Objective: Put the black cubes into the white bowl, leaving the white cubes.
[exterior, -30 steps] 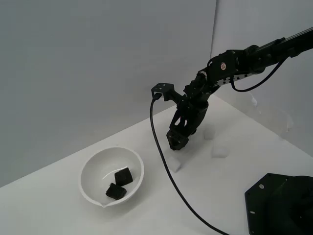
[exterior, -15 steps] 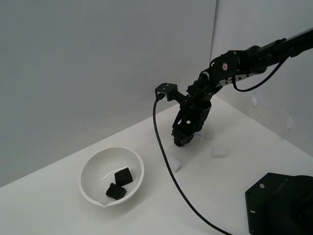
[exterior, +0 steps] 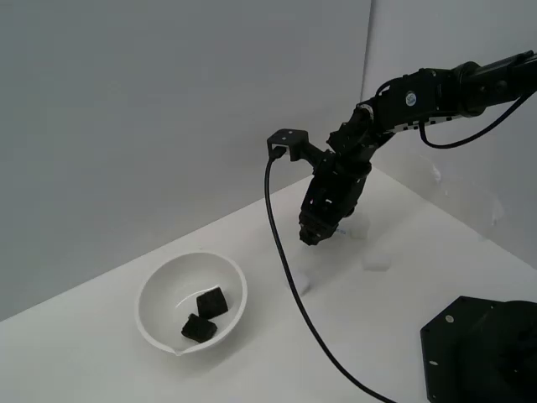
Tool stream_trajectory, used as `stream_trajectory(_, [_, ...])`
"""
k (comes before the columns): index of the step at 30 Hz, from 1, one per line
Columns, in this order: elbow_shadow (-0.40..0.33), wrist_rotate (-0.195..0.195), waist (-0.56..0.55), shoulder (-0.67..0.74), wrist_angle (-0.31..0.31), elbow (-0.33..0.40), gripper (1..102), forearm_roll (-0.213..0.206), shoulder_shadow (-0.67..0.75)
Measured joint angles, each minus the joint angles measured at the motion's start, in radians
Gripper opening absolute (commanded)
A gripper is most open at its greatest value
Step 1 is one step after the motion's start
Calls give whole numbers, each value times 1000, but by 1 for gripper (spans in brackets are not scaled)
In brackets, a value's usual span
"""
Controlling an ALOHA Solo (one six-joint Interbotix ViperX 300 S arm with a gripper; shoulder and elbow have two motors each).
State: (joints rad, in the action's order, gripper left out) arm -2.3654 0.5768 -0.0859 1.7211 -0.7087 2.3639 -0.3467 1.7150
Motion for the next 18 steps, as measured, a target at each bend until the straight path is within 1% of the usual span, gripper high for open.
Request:
stream_trajectory(4, [38,0,0,48,-37,-40,19,2,48])
stream_trajectory(7, [60,2,-2,87,-43,-60,19,-6,87])
stream_trajectory(10, [64,0,-2,135,-44,-64,19,-34,133])
stream_trajectory(14, [66,2,-8,189,-26,-64,19,-91,184])
stream_trajectory(18, [66,2,-66,227,34,-64,19,-160,227])
